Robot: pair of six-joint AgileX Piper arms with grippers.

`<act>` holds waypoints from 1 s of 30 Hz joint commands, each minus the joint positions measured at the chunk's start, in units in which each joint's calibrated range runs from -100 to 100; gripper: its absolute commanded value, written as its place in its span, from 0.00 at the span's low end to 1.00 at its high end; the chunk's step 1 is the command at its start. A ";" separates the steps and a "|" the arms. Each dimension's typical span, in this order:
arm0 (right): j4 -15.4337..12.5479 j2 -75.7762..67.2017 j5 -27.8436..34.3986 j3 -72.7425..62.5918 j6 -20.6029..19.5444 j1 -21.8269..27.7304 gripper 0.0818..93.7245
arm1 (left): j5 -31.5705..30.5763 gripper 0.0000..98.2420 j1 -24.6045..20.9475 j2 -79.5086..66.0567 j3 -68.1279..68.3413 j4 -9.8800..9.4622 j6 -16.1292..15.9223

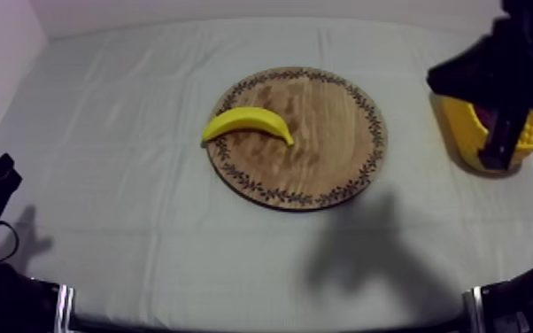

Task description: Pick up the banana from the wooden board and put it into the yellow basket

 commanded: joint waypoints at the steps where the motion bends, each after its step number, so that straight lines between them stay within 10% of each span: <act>1: -0.64 8.36 3.79 -10.42 3.53 -0.35 0.01 | -0.01 0.00 -0.02 0.02 -0.02 -0.01 0.01; 18: -3.55 43.23 22.67 -41.67 17.94 -0.43 0.01 | -0.01 0.00 -0.02 0.02 -0.02 -0.01 0.01; 30: -2.99 60.69 28.05 -57.72 19.29 1.00 0.01 | -0.01 0.00 -0.02 0.02 -0.02 -0.01 0.01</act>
